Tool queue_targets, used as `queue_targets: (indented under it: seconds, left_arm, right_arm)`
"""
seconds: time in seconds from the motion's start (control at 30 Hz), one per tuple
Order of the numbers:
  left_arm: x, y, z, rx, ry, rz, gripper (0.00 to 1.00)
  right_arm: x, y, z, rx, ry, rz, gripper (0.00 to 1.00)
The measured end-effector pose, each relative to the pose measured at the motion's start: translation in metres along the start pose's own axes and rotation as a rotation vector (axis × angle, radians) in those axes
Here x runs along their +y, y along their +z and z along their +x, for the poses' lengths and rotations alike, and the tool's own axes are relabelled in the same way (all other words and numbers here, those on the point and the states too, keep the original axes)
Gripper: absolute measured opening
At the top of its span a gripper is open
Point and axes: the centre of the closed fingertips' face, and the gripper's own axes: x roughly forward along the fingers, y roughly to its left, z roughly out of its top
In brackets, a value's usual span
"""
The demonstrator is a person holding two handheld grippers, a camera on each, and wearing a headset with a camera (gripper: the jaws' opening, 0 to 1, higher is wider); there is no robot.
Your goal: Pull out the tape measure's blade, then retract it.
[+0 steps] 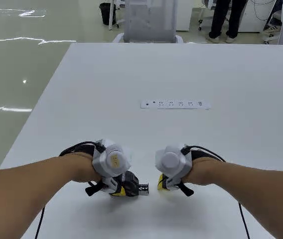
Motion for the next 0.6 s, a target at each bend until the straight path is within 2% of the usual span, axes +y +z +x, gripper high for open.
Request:
queue_targets:
  seconds: [0.07,0.1,0.17,0.2,0.37,0.47,0.53,0.57,0.6]
  left_arm:
    - [-0.001,0.000,0.000,0.003,-0.001,0.005,0.32]
    - [-0.001,0.001,0.000,0.003,-0.001,0.005,0.32]
    - [-0.001,0.000,0.000,0.003,-0.002,0.007,0.32]
    - [-0.001,0.000,0.000,0.002,-0.004,0.006,0.32]
    - [-0.001,0.000,0.000,0.002,-0.008,0.005,0.32]
    - [-0.001,0.000,0.000,0.001,-0.007,0.001,0.32]
    - [-0.001,0.000,0.000,0.000,-0.008,0.001,0.32]
    - [-0.001,0.000,0.000,0.000,-0.008,0.001,0.32]
    - [-0.001,0.000,0.000,0.000,-0.009,0.001,0.32]
  right_arm:
    - [0.000,-0.005,-0.003,0.012,-0.011,-0.024,0.00]
    - [0.004,-0.005,-0.002,0.017,-0.002,-0.017,0.00]
    - [0.003,-0.003,0.000,0.026,-0.004,-0.052,0.00]
    - [0.003,-0.001,-0.001,0.027,-0.016,-0.051,0.00]
    - [0.001,0.000,-0.001,0.023,-0.010,-0.029,0.01]
    - [0.002,0.006,0.001,0.003,-0.001,-0.004,0.10]
    - [0.004,0.014,0.001,-0.012,-0.005,-0.019,0.16]
    - [0.005,0.018,0.001,-0.021,-0.002,-0.014,0.20]
    - [0.007,0.024,0.004,-0.049,0.007,-0.012,0.30]
